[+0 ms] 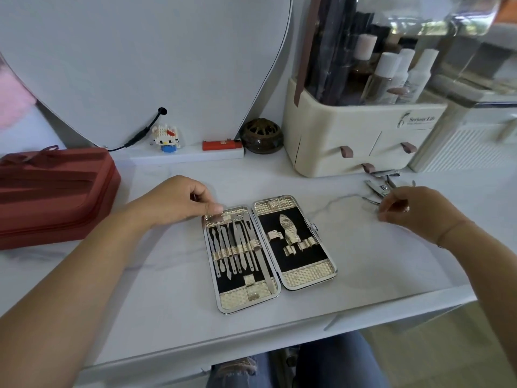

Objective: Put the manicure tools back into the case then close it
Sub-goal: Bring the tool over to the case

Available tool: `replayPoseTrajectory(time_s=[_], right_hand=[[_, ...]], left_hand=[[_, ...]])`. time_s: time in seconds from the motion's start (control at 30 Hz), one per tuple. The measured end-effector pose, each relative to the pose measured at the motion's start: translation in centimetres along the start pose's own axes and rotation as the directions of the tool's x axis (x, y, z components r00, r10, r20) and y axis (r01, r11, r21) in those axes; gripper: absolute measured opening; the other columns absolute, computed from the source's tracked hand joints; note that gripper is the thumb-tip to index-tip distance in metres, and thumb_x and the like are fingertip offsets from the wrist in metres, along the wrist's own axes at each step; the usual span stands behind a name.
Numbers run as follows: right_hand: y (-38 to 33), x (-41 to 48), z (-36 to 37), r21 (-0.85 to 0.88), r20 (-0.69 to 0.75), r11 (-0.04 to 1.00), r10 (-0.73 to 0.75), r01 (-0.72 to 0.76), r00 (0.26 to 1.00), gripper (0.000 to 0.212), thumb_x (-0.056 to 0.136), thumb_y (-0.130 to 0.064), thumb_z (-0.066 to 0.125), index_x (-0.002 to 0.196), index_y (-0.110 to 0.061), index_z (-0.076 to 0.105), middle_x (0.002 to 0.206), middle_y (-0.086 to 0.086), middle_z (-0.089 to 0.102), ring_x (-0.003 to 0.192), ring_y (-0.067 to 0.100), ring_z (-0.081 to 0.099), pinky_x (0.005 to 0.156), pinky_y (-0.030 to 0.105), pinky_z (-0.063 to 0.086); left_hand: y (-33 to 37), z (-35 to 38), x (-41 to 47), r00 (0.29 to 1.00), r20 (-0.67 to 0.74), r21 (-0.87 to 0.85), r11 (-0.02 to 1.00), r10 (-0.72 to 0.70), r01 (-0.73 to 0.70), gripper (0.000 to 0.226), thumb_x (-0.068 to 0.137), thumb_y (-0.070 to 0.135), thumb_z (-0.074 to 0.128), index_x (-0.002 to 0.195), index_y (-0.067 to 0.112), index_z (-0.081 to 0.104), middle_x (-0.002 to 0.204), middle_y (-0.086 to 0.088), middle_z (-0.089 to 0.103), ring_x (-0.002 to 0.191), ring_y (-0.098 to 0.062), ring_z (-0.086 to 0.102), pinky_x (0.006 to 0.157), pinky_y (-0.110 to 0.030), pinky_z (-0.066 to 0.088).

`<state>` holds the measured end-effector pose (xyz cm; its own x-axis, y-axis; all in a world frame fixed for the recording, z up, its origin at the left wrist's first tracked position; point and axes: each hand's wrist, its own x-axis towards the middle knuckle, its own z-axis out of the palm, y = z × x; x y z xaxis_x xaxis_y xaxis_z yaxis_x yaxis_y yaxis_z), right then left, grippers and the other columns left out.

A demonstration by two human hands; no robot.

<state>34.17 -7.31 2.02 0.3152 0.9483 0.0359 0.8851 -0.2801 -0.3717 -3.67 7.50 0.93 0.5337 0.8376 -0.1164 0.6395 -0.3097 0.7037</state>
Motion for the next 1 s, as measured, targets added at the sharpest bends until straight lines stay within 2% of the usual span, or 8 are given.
replayPoseTrajectory(time_s=[0.13, 0.3, 0.43, 0.53, 0.6, 0.7, 0.87, 1.0], right_hand=[[-0.3, 0.2, 0.0, -0.013, 0.017, 1.0, -0.008, 0.008, 1.0, 0.012, 0.075, -0.018, 0.073, 0.077, -0.023, 0.063, 0.074, -0.008, 0.061, 0.071, 0.008, 0.054, 0.065, 0.022, 0.037], [-1.1, 0.2, -0.1, -0.001, 0.115, 1.0, -0.031, 0.031, 0.993, 0.013, 0.076, -0.011, 0.072, 0.08, -0.021, 0.065, 0.07, -0.004, 0.058, 0.064, 0.01, 0.052, 0.061, 0.015, 0.037], [-2.3, -0.3, -0.1, -0.054, 0.14, 0.993, -0.1, 0.109, 0.985, 0.013, 0.078, -0.014, 0.071, 0.074, -0.024, 0.064, 0.073, -0.005, 0.061, 0.064, 0.009, 0.052, 0.058, 0.013, 0.037], [-4.7, -0.2, 0.4, 0.197, 0.089, 0.965, -0.196, 0.175, 0.977, 0.018, 0.077, -0.008, 0.07, 0.086, -0.021, 0.063, 0.071, -0.002, 0.062, 0.055, 0.007, 0.052, 0.055, 0.008, 0.041], [-7.4, 0.1, 1.2, 0.465, 0.107, 0.865, -0.268, 0.19, 0.958, 0.029, 0.078, -0.004, 0.069, 0.1, -0.02, 0.061, 0.071, 0.004, 0.066, 0.053, 0.008, 0.057, 0.051, 0.016, 0.046], [-11.1, 0.9, 3.2, 0.658, 0.149, 0.733, -0.352, 0.173, 0.924, 0.036, 0.08, -0.003, 0.068, 0.111, -0.018, 0.06, 0.064, 0.005, 0.067, 0.054, 0.015, 0.062, 0.052, 0.023, 0.051], [-14.1, 2.5, 5.5, 0.786, 0.202, 0.615, -0.352, 0.063, 0.914, 0.032, 0.084, -0.001, 0.063, 0.112, -0.016, 0.061, 0.065, 0.009, 0.062, 0.055, 0.017, 0.062, 0.055, 0.026, 0.057], [-14.5, 3.1, 6.5, 0.751, 0.197, 0.654, -0.349, 0.087, 0.916, 0.029, 0.084, -0.003, 0.062, 0.111, -0.013, 0.063, 0.067, 0.008, 0.061, 0.057, 0.011, 0.061, 0.054, 0.019, 0.051]], left_hand=[[0.0, 0.0, 0.0, 1.0, 0.002, -0.011, 1.0, 0.006, -0.006, 0.066, 0.039, 0.08, 0.065, 0.069, 0.022, 0.072, 0.067, 0.002, 0.068, 0.058, -0.001, 0.052, 0.062, -0.023, 0.042], [0.2, 0.3, 0.0, 1.0, -0.026, -0.008, 1.0, 0.014, -0.014, 0.029, 0.067, 0.046, 0.077, 0.069, 0.017, 0.072, 0.074, -0.008, 0.069, 0.063, -0.009, 0.052, 0.066, -0.027, 0.041], [0.2, 0.4, 0.0, 0.999, -0.036, 0.004, 1.0, 0.026, -0.025, 0.025, 0.07, 0.041, 0.078, 0.069, 0.017, 0.072, 0.068, 0.001, 0.067, 0.061, -0.006, 0.052, 0.063, -0.024, 0.041], [0.3, 0.7, 0.1, 0.998, -0.048, 0.0, 0.999, 0.038, -0.038, 0.021, 0.07, 0.039, 0.079, 0.069, 0.019, 0.072, 0.064, 0.007, 0.066, 0.057, -0.002, 0.052, 0.059, -0.019, 0.041], [0.5, 1.0, 0.2, 0.998, -0.046, -0.01, 0.999, 0.053, -0.053, 0.018, 0.071, 0.036, 0.079, 0.071, 0.019, 0.073, 0.06, 0.011, 0.064, 0.054, 0.003, 0.051, 0.055, -0.013, 0.039], [0.6, 1.2, 0.3, 0.996, -0.053, -0.005, 0.998, 0.067, -0.068, 0.017, 0.071, 0.034, 0.079, 0.074, 0.019, 0.074, 0.058, 0.013, 0.063, 0.052, 0.005, 0.052, 0.052, -0.009, 0.037], [0.4, 1.2, 0.3, 0.996, -0.051, -0.02, 0.997, 0.071, -0.072, 0.016, 0.071, 0.033, 0.08, 0.073, 0.019, 0.073, 0.058, 0.013, 0.063, 0.053, 0.004, 0.052, 0.056, -0.016, 0.039], [0.4, 1.2, 0.4, 0.996, -0.046, -0.013, 0.997, 0.072, -0.072, 0.014, 0.072, 0.033, 0.08, 0.072, 0.021, 0.073, 0.055, 0.016, 0.062, 0.051, 0.005, 0.051, 0.053, -0.012, 0.038]])
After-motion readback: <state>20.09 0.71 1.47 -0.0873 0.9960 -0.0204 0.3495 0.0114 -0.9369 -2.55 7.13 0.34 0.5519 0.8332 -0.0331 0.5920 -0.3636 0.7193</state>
